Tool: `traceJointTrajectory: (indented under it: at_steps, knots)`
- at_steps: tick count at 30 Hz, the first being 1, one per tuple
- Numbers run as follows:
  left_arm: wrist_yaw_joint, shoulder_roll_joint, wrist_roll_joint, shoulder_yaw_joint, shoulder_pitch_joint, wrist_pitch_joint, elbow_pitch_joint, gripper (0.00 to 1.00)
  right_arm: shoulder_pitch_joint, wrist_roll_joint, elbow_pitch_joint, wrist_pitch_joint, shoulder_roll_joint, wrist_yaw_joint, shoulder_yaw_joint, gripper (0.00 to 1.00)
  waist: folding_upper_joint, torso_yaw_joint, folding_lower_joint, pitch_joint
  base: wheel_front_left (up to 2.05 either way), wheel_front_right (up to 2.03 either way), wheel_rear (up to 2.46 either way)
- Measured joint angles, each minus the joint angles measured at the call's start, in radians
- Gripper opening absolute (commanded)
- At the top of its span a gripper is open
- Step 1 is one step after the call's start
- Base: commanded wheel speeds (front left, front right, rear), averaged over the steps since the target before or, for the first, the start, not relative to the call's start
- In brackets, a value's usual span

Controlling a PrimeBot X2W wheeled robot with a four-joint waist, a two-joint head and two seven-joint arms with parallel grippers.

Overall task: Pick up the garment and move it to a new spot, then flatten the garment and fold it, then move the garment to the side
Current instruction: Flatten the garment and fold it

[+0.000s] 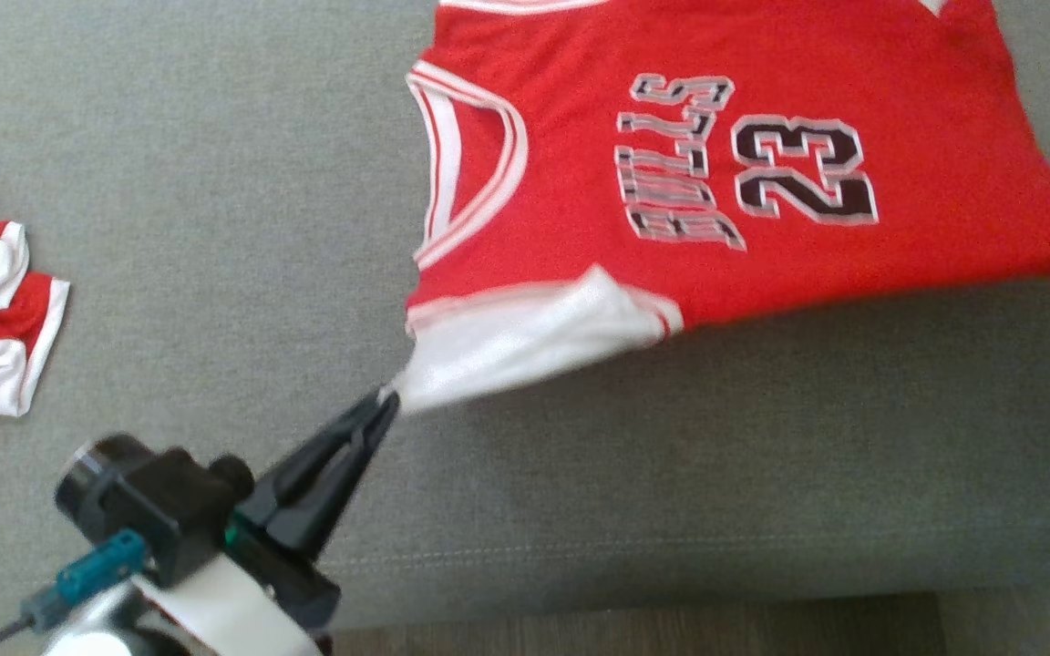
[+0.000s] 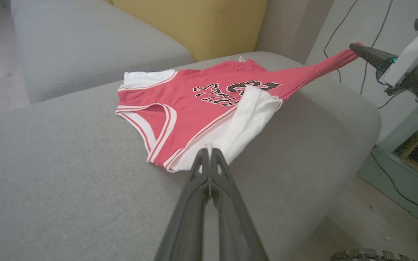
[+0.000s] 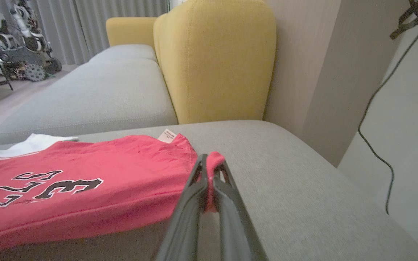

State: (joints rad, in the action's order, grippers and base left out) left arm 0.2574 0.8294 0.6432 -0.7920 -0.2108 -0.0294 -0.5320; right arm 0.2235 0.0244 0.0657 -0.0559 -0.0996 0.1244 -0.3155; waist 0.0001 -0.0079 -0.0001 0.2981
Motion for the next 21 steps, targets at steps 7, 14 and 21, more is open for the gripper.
traceJointTrajectory:
  at_steps: [7, 14, 21]
  knots:
    - [0.017, -0.001, 0.028, 0.001, 0.006, 0.037, -0.028, 0.0, -0.084, -0.017, -0.132, -0.085, 0.037, 0.0, -0.038, 0.0, 0.0, -0.001, 0.0, 0.02, 0.0, 0.0, 0.0]
    - [-0.098, -0.13, 0.008, 0.001, -0.247, 0.035, 0.193, 0.0, 0.061, -0.102, -0.014, -0.087, 0.051, 0.0, -0.083, 0.0, -0.0001, -0.006, 0.0, 0.066, 0.0, 0.0, 0.0]
    - [-0.226, -0.245, -0.081, -0.034, -0.499, -0.006, 0.504, 0.0, 0.248, -0.174, 0.174, -0.055, 0.052, 0.0, -0.087, 0.0, -0.0001, -0.016, 0.0, 0.14, 0.0, 0.0, 0.0]
